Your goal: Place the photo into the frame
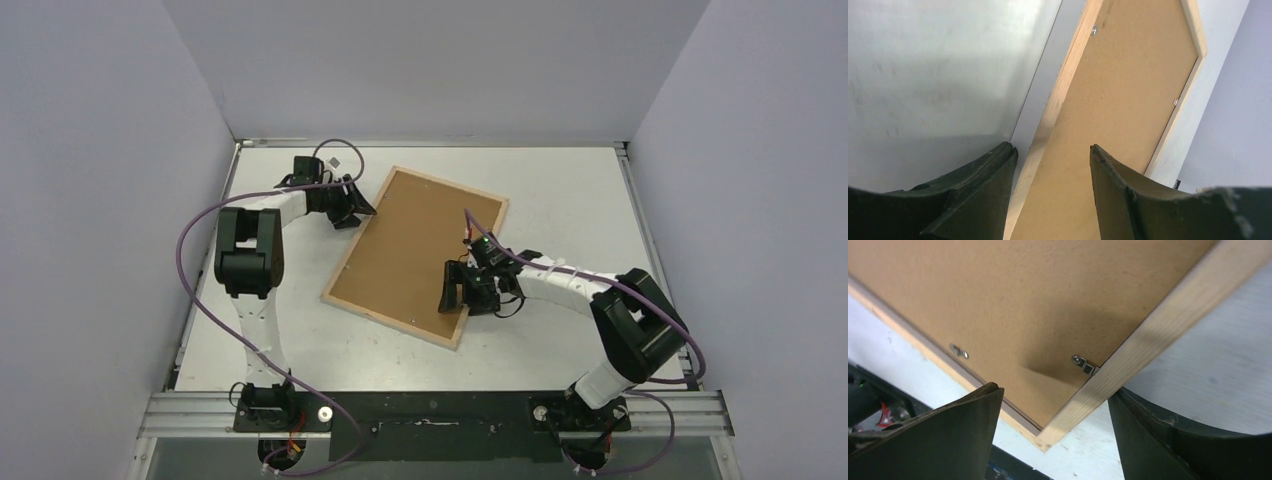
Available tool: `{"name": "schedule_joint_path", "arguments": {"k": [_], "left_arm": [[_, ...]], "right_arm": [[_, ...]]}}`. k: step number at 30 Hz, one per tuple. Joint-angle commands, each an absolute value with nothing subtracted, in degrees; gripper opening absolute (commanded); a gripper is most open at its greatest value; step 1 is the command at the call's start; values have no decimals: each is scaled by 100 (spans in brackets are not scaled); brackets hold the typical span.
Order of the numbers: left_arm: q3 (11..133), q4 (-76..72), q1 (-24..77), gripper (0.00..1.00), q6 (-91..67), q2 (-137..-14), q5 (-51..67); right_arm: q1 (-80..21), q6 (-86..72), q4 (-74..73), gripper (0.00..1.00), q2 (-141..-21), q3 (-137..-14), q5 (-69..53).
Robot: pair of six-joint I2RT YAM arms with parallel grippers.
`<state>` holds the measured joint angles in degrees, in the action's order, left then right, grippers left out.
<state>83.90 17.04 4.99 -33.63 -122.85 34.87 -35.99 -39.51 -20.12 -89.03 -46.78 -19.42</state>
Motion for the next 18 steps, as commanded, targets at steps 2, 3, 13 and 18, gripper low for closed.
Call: {"name": "schedule_joint_path", "arguments": {"k": [2,3,13,18], "left_arm": [[8820,1763,917,53,-3631,-12771,4646],[8929,1746,950,53,-3628,-12871,4658],[9648,1832,1129,53,-3361,-13375,5003],[9848,2331,1110,53,-3103,-13145,4974]], "right_arm": [[-4117,-3878,-177,79,-9839,-5205,-2559],[-4193,-3859,-162,79,-9956,-5325,-2550],[-4636,-3708,-173,81,-10838,-6433,-2469],[-4669,-3233,-742,82,-10712,-6540,-2669]]}}
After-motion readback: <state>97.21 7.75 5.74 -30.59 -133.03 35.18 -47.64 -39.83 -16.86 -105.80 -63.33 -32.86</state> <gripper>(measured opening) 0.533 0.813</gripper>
